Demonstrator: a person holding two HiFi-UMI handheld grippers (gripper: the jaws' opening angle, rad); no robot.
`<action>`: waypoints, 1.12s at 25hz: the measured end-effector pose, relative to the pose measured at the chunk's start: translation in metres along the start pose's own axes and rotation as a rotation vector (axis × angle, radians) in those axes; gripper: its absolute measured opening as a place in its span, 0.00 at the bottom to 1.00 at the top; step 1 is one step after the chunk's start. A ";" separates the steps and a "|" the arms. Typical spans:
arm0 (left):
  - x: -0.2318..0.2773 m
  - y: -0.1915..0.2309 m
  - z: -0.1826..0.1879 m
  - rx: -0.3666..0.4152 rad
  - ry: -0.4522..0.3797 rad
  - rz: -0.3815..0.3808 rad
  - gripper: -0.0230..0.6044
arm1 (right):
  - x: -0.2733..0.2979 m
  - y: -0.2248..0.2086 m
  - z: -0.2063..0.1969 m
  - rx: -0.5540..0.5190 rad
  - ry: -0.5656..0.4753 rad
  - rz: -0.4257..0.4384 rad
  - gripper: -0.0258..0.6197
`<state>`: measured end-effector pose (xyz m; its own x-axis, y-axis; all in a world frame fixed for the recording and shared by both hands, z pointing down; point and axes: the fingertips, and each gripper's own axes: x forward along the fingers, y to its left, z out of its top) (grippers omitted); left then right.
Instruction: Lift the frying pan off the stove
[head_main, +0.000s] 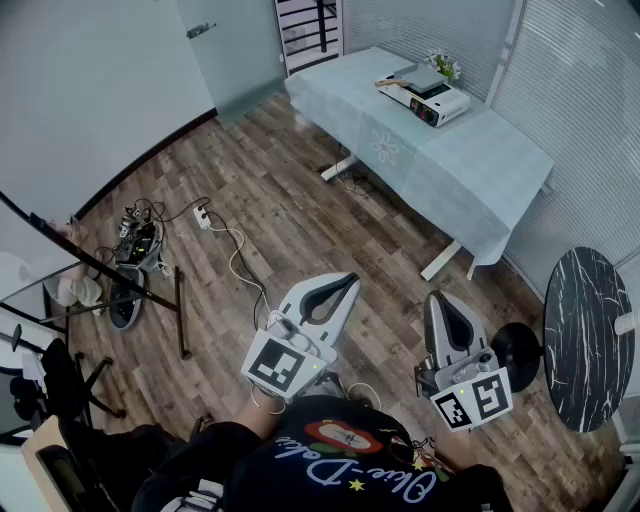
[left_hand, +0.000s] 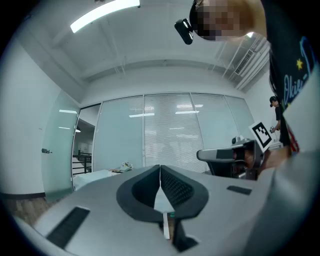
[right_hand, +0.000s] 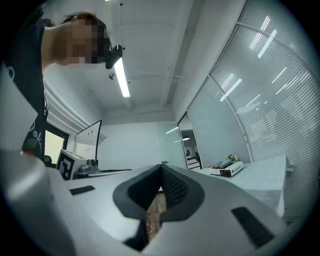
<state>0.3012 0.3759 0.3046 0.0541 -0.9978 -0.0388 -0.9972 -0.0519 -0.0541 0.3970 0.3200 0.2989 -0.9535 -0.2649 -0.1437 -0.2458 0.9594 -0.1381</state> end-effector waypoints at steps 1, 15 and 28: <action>-0.001 0.002 0.001 -0.004 0.000 0.002 0.05 | 0.001 0.001 0.001 -0.003 0.001 0.000 0.04; -0.001 0.022 -0.005 -0.016 0.005 0.025 0.05 | 0.013 -0.007 -0.004 0.026 -0.016 -0.030 0.04; -0.003 0.051 -0.011 -0.017 -0.001 0.040 0.05 | 0.040 -0.007 -0.011 0.052 -0.004 -0.029 0.04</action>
<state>0.2494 0.3761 0.3125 0.0140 -0.9990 -0.0415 -0.9993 -0.0125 -0.0356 0.3589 0.3039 0.3047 -0.9454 -0.2928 -0.1429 -0.2635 0.9452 -0.1928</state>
